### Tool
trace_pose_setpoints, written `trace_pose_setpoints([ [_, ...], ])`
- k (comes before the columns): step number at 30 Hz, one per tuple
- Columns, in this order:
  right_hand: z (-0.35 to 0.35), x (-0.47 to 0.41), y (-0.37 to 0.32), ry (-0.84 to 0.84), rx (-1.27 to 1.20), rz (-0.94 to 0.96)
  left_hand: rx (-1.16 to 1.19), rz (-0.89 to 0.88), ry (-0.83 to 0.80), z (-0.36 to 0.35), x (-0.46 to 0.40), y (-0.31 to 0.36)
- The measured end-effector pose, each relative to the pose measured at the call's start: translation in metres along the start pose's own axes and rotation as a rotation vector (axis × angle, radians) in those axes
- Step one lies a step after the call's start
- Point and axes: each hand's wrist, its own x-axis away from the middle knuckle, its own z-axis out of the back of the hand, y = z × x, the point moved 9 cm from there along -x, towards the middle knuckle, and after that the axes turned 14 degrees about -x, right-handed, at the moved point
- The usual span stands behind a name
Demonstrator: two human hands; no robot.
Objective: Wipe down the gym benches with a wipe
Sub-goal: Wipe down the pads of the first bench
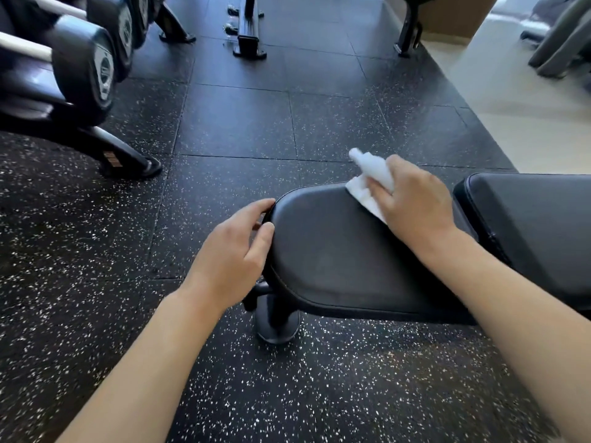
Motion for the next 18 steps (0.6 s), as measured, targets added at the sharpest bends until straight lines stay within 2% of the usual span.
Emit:
trace_pose_setpoints([
  [2, -0.012, 0.016, -0.031, -0.021, -0.020, 0.087, -0.014, -0.010, -0.005, 0.001, 0.002, 0.000],
  [7, -0.057, 0.062, -0.093, -0.197, -0.021, 0.336, -0.028, -0.044, 0.002, 0.002, 0.002, 0.006],
  [10, -0.044, 0.032, -0.056, -0.165, -0.042, 0.235, -0.031, -0.030, 0.006, 0.000, 0.000, 0.009],
  [14, -0.002, -0.021, 0.034, 0.006, 0.055, -0.082, -0.056, -0.045, -0.004, -0.007, 0.002, 0.016],
  [16, 0.000, -0.025, 0.038, 0.030, 0.079, -0.088, -0.087, -0.063, -0.004, -0.010, 0.003, 0.020],
  [18, -0.009, -0.013, 0.005, 0.006, 0.081, 0.034, -0.111, -0.068, -0.006, -0.013, 0.002, 0.024],
])
